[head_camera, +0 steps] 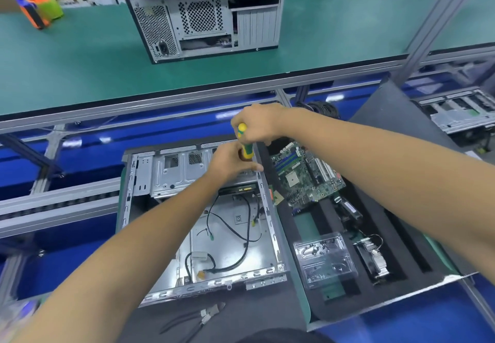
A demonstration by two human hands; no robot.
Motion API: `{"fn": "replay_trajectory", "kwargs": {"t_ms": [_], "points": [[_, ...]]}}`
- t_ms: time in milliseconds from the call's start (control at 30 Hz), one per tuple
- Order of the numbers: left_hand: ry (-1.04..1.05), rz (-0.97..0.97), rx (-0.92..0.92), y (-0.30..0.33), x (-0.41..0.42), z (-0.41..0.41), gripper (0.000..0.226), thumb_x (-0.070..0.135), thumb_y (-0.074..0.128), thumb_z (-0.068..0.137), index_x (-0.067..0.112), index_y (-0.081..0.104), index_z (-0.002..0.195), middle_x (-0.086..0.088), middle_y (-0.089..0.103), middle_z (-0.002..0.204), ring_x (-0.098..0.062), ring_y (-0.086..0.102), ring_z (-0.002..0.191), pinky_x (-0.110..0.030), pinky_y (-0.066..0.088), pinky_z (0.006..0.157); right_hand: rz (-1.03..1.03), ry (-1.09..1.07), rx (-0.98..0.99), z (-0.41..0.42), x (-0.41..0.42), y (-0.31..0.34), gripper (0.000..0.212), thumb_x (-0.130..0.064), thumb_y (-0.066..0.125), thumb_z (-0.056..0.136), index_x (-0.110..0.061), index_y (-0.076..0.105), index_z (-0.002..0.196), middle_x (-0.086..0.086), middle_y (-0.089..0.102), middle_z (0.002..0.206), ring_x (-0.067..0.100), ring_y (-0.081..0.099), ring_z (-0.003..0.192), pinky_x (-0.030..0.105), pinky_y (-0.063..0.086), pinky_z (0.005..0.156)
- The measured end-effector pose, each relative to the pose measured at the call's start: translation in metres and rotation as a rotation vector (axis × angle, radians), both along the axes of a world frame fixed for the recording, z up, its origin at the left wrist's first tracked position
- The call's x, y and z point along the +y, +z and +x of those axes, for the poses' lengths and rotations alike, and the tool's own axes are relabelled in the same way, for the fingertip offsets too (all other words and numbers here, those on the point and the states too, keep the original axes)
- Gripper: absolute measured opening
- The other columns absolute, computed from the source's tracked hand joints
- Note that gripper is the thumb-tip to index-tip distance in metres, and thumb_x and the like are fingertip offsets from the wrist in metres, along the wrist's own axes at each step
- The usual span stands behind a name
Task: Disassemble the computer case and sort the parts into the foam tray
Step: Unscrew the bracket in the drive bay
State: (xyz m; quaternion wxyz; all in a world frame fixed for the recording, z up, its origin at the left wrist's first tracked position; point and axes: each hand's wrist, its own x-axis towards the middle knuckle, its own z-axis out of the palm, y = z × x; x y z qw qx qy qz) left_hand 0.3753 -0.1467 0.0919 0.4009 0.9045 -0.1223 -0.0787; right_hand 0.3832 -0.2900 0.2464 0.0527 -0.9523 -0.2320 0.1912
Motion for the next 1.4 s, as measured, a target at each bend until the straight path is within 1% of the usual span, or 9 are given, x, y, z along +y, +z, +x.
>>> {"fn": "replay_trajectory", "kwargs": {"t_ms": [167,333,467,600,800,867,1000,1200,1400], "points": [[-0.298,0.198,-0.078,0.006,0.016,0.007,0.026,0.017,0.088,0.079,0.029,0.064,0.079,0.012,0.064,0.08,0.004,0.057,0.07,-0.027,0.045,0.068,-0.089,0.157,-0.013,0.004,0.003,0.008,0.033,-0.007,0.047,0.075,-0.032,0.066,0.078,-0.013,0.066,0.087,0.013,0.058,0.077,0.028,0.032,0.056],[-0.377,0.4,-0.203,0.003,0.017,0.004,0.007,0.026,0.077,0.09,0.025,0.072,0.094,0.023,0.051,0.084,0.002,0.049,0.072,-0.009,0.032,0.059,0.041,0.185,-0.086,0.005,-0.001,-0.006,0.015,-0.011,0.06,0.075,-0.024,0.068,0.076,-0.008,0.065,0.087,0.017,0.059,0.082,0.025,0.032,0.053],[-0.446,0.499,-0.238,0.011,0.012,0.002,0.01,0.032,0.073,0.093,0.027,0.064,0.091,0.016,0.045,0.086,-0.008,0.047,0.079,-0.023,0.035,0.066,0.096,0.153,-0.14,0.002,-0.005,-0.011,0.016,-0.01,0.059,0.075,-0.024,0.067,0.072,-0.011,0.054,0.082,0.014,0.053,0.078,0.031,0.042,0.057],[-0.477,0.557,-0.215,0.016,0.004,0.006,0.028,0.031,0.071,0.091,0.032,0.052,0.07,0.018,0.038,0.077,-0.013,0.044,0.077,-0.028,0.032,0.062,0.099,0.125,-0.183,0.001,-0.006,-0.01,0.017,-0.012,0.057,0.073,-0.025,0.066,0.069,-0.01,0.057,0.083,0.016,0.054,0.08,0.039,0.051,0.064],[-0.479,0.631,-0.19,0.022,-0.004,0.004,0.024,0.028,0.065,0.086,0.023,0.056,0.066,0.012,0.051,0.071,-0.022,0.054,0.073,-0.034,0.043,0.062,0.104,0.095,-0.173,-0.001,-0.01,-0.006,0.015,-0.015,0.057,0.075,-0.026,0.066,0.069,-0.008,0.064,0.086,0.02,0.06,0.086,0.039,0.054,0.066],[-0.475,0.635,-0.178,0.023,-0.005,0.003,0.015,0.028,0.064,0.082,0.021,0.061,0.069,0.008,0.059,0.076,-0.024,0.06,0.076,-0.035,0.051,0.066,0.113,0.086,-0.169,-0.001,-0.011,-0.006,0.015,-0.016,0.059,0.075,-0.027,0.067,0.069,-0.008,0.065,0.086,0.019,0.06,0.085,0.04,0.056,0.066],[-0.474,0.589,-0.185,0.019,-0.006,0.0,0.021,0.025,0.063,0.078,0.028,0.048,0.064,0.013,0.046,0.07,-0.025,0.059,0.072,-0.032,0.047,0.061,0.129,0.073,-0.163,-0.003,-0.014,-0.004,0.015,-0.016,0.059,0.073,-0.027,0.068,0.069,-0.01,0.065,0.085,0.015,0.06,0.081,0.038,0.055,0.064],[-0.473,0.52,-0.173,0.015,-0.002,0.002,0.012,0.023,0.064,0.079,0.029,0.055,0.074,0.014,0.052,0.079,-0.019,0.058,0.075,-0.028,0.046,0.063,0.143,0.041,-0.155,-0.003,-0.017,-0.004,0.016,-0.016,0.058,0.073,-0.028,0.065,0.065,-0.013,0.059,0.079,0.008,0.054,0.074,0.031,0.047,0.061],[-0.458,0.377,-0.129,0.017,0.016,0.01,0.012,0.015,0.073,0.084,0.01,0.065,0.092,-0.002,0.067,0.09,-0.02,0.063,0.08,-0.03,0.052,0.074,0.145,0.023,-0.138,-0.005,-0.02,-0.005,0.015,-0.016,0.057,0.075,-0.025,0.065,0.067,-0.008,0.065,0.08,0.015,0.06,0.078,0.036,0.053,0.063]]}}
